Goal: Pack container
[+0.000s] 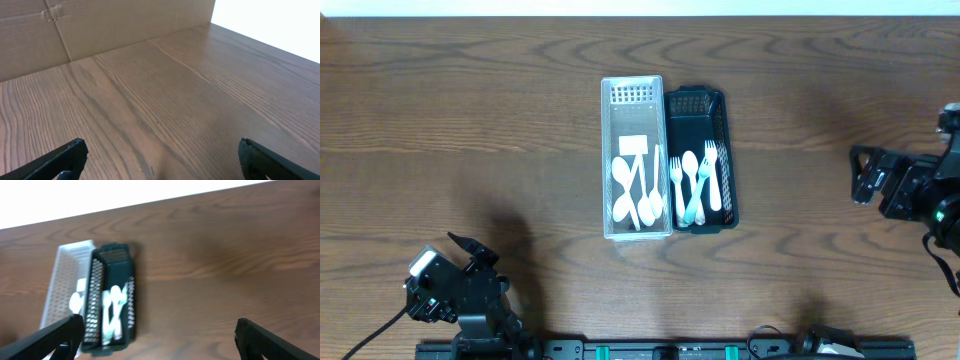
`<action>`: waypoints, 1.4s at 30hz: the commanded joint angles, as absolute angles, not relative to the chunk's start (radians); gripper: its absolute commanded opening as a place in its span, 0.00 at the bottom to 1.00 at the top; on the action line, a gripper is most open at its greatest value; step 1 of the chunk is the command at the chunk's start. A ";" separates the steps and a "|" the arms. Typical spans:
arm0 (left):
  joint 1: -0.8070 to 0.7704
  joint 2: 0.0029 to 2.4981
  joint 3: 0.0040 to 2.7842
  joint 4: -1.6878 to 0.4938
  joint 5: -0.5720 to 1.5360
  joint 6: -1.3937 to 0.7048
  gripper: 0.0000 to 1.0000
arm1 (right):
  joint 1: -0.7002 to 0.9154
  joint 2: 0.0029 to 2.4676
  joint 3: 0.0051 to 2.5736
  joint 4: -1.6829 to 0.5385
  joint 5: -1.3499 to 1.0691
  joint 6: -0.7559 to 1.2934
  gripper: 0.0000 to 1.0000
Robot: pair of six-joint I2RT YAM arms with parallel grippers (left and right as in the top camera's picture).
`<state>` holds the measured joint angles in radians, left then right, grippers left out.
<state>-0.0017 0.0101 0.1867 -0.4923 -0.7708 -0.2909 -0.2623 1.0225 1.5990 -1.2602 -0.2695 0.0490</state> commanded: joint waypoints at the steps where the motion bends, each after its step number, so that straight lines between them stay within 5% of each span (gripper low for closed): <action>1: -0.001 0.003 0.185 -0.492 -0.794 -0.282 0.98 | -0.262 1.026 1.579 -1.197 -0.106 0.013 0.99; 9: -0.001 0.003 0.185 -0.492 -0.794 -0.282 0.98 | -0.224 1.018 1.275 -0.804 -0.239 -0.271 0.99; 20: -0.001 0.003 0.185 -0.492 -0.794 -0.282 0.98 | -0.049 0.863 0.702 -0.377 -0.236 -0.266 0.99; 42: -0.001 0.003 0.185 -0.492 -0.794 -0.282 0.98 | -0.047 0.125 0.142 -0.352 -0.236 -0.247 0.99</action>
